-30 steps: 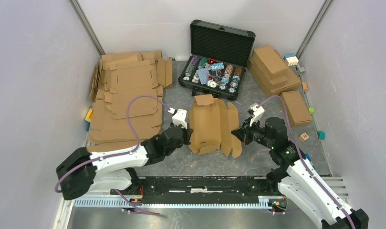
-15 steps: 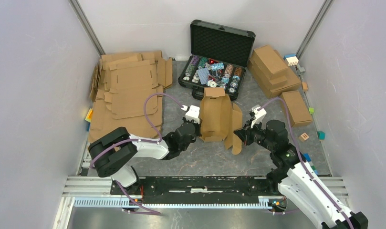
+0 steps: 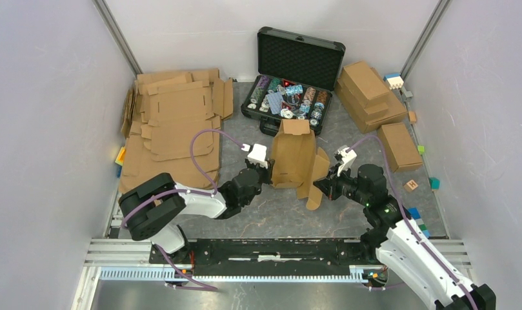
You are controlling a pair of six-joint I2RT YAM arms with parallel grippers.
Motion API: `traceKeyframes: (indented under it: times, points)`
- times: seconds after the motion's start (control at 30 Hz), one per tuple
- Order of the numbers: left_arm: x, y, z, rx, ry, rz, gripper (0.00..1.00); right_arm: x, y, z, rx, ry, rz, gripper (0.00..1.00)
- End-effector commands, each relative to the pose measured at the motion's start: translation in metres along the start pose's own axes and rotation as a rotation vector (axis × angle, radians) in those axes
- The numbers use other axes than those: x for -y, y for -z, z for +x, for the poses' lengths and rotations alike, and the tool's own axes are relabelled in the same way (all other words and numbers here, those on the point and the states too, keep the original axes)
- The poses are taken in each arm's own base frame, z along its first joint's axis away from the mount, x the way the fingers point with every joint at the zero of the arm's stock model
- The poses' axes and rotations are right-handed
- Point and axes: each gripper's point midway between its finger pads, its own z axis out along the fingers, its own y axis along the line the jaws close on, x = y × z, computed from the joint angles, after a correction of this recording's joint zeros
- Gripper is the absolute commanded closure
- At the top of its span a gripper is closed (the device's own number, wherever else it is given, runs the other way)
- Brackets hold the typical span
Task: Fold the paper box
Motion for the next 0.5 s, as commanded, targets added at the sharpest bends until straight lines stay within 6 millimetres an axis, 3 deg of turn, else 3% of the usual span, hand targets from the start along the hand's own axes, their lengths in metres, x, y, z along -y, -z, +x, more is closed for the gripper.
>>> traceKeyframes:
  times: [0.0, 0.07, 0.13, 0.27, 0.47]
  points:
    - [0.007, 0.002, -0.033, 0.095, -0.002, 0.021, 0.80, -0.006, -0.001, 0.004, -0.007, 0.004, -0.039, 0.93]
    - [0.005, 0.004, -0.033, 0.086, -0.004, 0.014, 0.65, -0.003, 0.000, 0.005, -0.018, 0.020, -0.024, 0.93]
    - [0.002, 0.003, -0.032, 0.058, 0.008, -0.003, 0.60, -0.001, 0.001, 0.005, -0.026, 0.039, -0.017, 0.93]
    - [0.000, -0.003, -0.031, 0.001, 0.021, 0.006, 0.61, -0.002, 0.003, 0.000, -0.014, 0.053, -0.014, 0.93]
    - [-0.012, 0.006, -0.050, 0.039, 0.011, -0.005, 0.58, 0.001, 0.003, 0.003, -0.017, 0.051, -0.002, 0.93]
